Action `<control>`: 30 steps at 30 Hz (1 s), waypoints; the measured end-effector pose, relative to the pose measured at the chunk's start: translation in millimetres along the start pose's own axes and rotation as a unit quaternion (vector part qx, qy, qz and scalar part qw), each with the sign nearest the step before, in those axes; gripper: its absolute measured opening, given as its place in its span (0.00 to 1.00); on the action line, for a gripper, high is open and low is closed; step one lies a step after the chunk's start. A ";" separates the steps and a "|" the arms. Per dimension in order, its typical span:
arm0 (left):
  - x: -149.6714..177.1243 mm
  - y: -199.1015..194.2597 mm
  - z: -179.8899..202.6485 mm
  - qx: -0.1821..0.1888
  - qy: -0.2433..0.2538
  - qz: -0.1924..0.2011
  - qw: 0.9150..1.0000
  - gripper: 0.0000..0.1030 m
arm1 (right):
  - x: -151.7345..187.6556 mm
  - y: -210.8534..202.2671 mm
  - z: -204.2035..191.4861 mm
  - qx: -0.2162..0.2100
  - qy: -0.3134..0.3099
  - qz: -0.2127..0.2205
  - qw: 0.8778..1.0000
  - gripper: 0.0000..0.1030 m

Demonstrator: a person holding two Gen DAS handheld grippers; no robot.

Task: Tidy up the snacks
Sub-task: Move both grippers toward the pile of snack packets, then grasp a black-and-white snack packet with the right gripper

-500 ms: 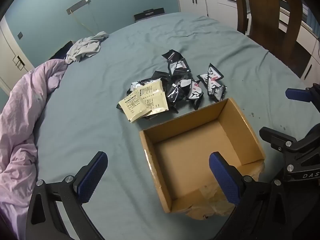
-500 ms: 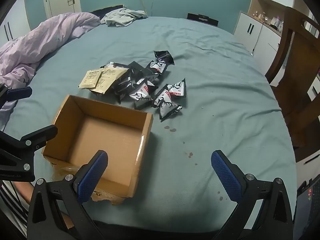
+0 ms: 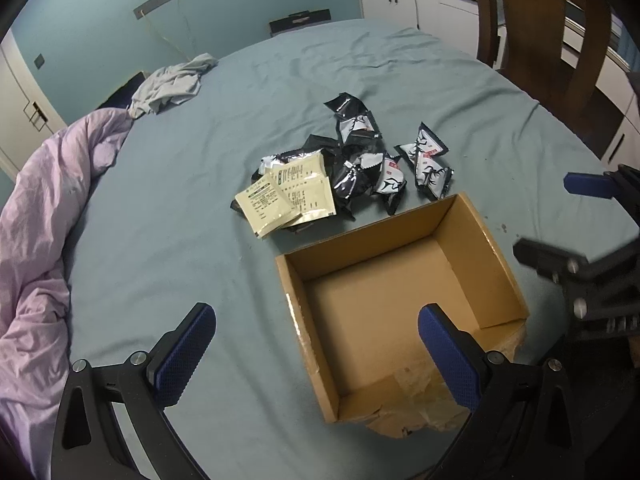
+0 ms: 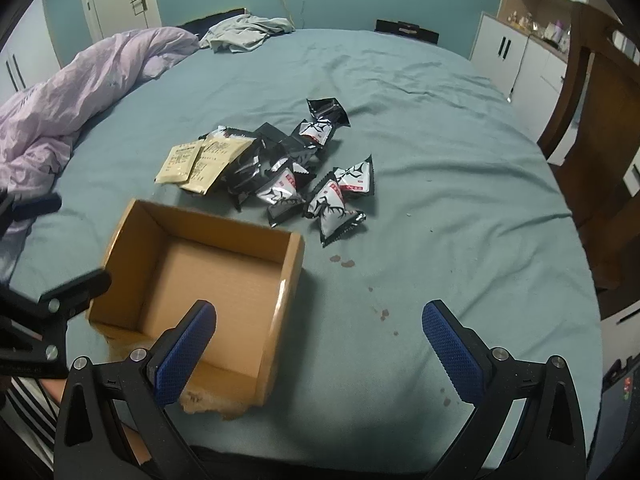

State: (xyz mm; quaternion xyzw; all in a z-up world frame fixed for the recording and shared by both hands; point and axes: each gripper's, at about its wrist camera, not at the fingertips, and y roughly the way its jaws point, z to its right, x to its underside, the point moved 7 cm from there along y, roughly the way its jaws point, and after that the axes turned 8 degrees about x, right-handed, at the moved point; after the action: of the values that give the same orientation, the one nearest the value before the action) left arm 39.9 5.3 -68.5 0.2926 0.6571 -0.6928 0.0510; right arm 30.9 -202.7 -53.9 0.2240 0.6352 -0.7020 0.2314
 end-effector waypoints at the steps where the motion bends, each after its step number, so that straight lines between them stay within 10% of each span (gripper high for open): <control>1: 0.3 0.9 -1.0 0.002 -0.003 -0.002 1.000 1.00 | -4.0 6.4 4.6 -0.001 0.008 -0.006 1.000 1.00; 6: 0.8 6.8 -5.1 0.013 -0.014 -0.014 1.000 1.00 | -23.4 53.5 14.7 -0.093 0.091 -0.069 0.989 1.00; 12: -1.8 13.0 -6.9 0.029 -0.023 -0.025 0.999 1.00 | -35.1 107.0 30.9 -0.046 0.091 -0.132 0.986 1.00; 16: -5.2 18.6 -11.0 0.034 -0.030 -0.030 0.999 1.00 | -60.9 120.8 31.3 -0.106 0.137 -0.096 0.980 1.00; 20: -7.2 23.0 -16.2 0.039 -0.045 -0.034 0.998 1.00 | -64.1 148.5 37.4 -0.076 0.144 -0.104 0.981 0.99; 28: -9.4 28.0 -23.0 0.033 -0.061 -0.034 0.997 1.00 | -53.3 189.2 15.0 -0.047 0.101 -0.162 0.980 0.77; 30: -10.1 30.8 -23.9 0.032 -0.065 -0.036 0.997 1.00 | -55.1 191.1 10.0 -0.031 0.079 -0.153 0.985 0.53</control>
State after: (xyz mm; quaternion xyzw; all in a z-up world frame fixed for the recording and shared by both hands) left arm 70.3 20.6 -90.1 0.2247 0.6397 -0.7327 0.0592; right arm 190.9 -226.9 -170.1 0.1711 0.6999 -0.6891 0.0773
